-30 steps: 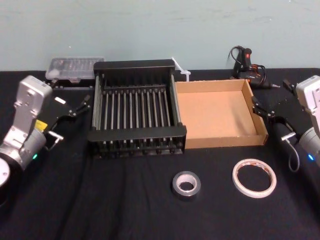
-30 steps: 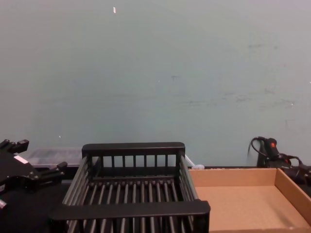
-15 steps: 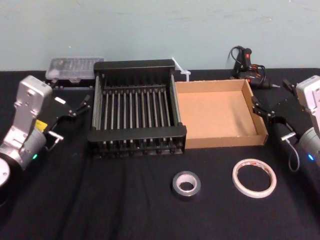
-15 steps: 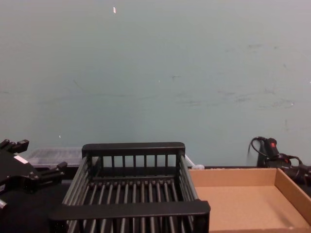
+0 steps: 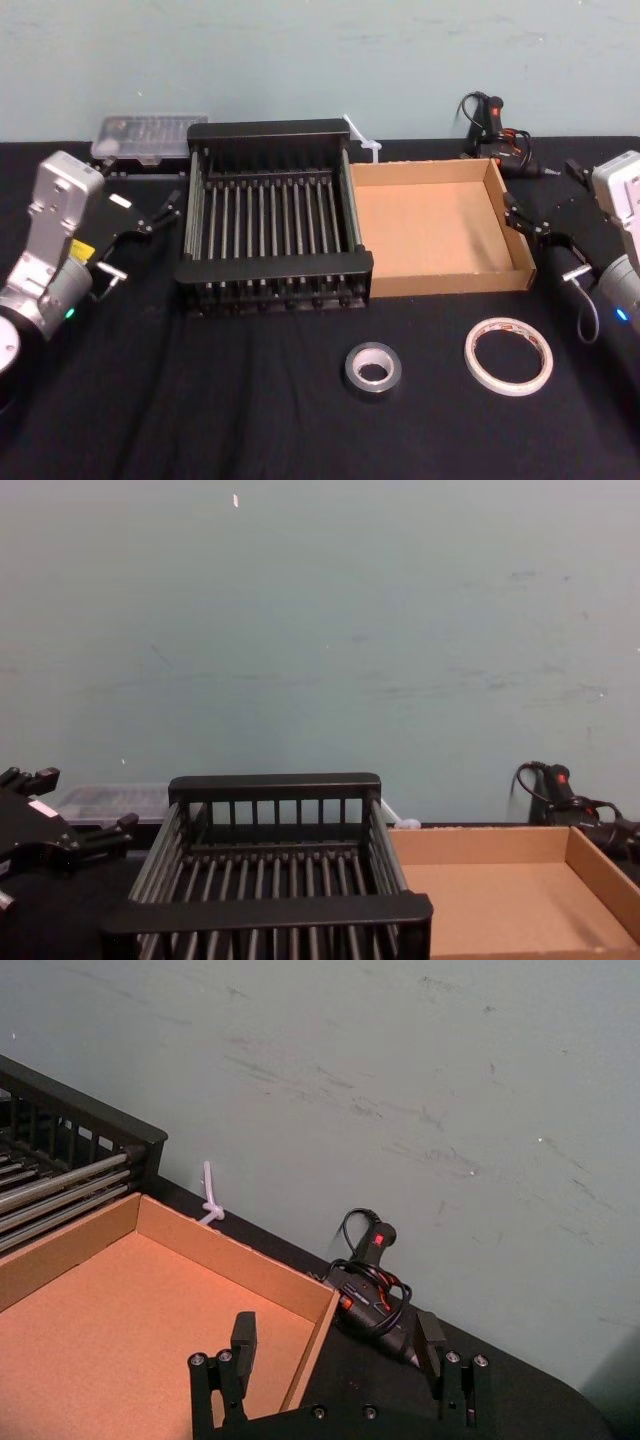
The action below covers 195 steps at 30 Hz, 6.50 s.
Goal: Pick up the white tape and place it into the black box , Pick up the silver tape and place it into the brown box.
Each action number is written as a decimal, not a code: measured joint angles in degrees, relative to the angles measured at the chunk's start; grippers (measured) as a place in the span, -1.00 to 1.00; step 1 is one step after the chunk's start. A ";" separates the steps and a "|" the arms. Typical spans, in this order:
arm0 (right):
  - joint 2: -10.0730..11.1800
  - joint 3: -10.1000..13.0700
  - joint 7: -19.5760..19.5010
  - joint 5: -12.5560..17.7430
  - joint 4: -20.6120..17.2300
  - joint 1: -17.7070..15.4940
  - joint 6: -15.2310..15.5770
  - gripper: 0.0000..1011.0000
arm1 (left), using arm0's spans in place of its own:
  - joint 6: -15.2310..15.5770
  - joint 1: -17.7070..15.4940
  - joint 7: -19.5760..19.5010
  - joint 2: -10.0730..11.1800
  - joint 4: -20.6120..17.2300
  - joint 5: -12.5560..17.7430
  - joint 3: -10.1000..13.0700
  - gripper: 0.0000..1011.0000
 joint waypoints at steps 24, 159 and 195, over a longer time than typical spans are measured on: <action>3.80 8.06 5.59 7.50 -11.90 -9.10 6.79 0.98 | 0.00 0.00 0.00 0.00 0.00 0.00 0.00 0.98; -0.10 15.43 18.17 6.85 -16.07 -20.91 25.78 -0.24 | 0.00 0.00 0.00 0.00 0.00 0.00 0.00 0.98; 0.10 16.96 19.97 7.63 -17.23 -21.76 25.25 -0.81 | 0.00 0.00 0.00 0.00 0.00 0.00 0.00 0.98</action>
